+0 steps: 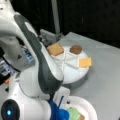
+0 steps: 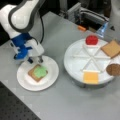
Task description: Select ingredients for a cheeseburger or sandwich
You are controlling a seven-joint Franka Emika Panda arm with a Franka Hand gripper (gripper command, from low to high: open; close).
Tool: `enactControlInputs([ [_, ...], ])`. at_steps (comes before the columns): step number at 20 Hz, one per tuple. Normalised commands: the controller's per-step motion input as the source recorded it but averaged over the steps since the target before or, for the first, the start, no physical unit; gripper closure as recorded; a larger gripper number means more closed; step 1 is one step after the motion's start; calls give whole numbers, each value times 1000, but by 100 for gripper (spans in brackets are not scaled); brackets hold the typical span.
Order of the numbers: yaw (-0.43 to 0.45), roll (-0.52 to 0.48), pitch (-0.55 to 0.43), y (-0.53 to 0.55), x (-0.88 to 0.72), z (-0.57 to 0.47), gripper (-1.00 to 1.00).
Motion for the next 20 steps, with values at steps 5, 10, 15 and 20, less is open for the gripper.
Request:
enactControlInputs([
  [5, 17, -394, 103, 322, -60, 202, -100],
  [10, -66, -495, 148, 478, -191, 354, -100],
  [15, -124, -517, 140, 579, -297, 351, -100],
  [20, -88, -440, 68, 509, -410, 140, -100],
])
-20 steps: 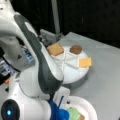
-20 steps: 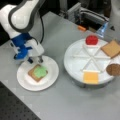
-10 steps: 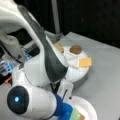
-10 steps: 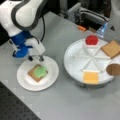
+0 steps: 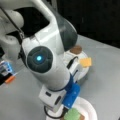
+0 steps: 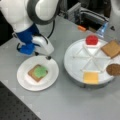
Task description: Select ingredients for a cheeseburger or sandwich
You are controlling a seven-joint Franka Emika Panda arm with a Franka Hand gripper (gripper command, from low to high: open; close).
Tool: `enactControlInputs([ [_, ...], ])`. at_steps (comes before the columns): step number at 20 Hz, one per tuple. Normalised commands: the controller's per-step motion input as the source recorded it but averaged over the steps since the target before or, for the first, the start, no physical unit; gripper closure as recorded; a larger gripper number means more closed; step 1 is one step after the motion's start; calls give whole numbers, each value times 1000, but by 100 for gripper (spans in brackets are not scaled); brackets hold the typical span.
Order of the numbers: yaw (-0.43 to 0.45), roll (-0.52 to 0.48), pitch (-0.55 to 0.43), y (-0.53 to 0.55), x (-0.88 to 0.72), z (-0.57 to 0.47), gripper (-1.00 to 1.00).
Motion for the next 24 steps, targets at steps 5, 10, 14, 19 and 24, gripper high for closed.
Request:
enactControlInputs([
  [5, -55, -342, -8, 333, -545, 99, -100],
  [10, -81, -288, 70, 334, -623, 118, -100],
  [14, -30, -265, 152, 317, -531, 160, -100],
  [19, -5, -258, 132, 253, -368, 140, -100],
  [24, 120, -445, -110, 257, -359, -61, -100],
])
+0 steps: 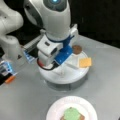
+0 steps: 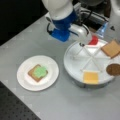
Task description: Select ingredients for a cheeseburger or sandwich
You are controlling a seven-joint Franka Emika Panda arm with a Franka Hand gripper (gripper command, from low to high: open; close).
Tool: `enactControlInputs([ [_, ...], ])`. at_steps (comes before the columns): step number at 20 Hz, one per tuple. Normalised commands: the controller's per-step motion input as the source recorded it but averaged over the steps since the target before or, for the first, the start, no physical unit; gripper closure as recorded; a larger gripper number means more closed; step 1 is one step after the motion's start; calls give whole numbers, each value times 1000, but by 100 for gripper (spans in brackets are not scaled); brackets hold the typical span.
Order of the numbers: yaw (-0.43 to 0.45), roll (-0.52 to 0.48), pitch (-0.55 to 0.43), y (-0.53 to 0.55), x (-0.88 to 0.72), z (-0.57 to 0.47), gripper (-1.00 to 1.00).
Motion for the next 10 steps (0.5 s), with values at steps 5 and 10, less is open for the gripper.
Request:
enactControlInputs([
  [5, 97, -353, -222, 285, -415, -186, -100],
  [10, 65, -236, -248, 190, -469, -196, -100],
])
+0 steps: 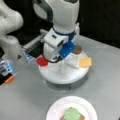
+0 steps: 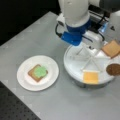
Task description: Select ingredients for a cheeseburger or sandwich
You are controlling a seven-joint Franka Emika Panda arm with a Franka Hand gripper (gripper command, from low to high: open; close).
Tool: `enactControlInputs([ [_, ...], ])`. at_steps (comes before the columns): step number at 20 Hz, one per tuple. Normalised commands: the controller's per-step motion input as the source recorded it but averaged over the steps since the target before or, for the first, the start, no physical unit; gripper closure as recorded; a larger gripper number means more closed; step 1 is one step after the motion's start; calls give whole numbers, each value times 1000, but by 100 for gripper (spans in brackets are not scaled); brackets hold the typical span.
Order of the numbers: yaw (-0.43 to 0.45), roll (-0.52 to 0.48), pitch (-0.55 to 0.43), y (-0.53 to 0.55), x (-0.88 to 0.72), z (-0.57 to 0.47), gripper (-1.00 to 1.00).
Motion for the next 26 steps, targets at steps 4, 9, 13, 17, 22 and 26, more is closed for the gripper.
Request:
enactControlInputs([
  [4, 19, -182, -306, 129, -426, -168, -100],
  [9, -17, -133, -308, 156, -398, -186, -100],
  [13, -21, -94, -312, 127, -377, -250, -100],
  [17, -15, -72, -316, 74, -351, -225, -100],
  [22, -35, -31, -317, 100, -348, -224, -100],
  [26, -65, -14, -310, 139, -320, -208, -100],
])
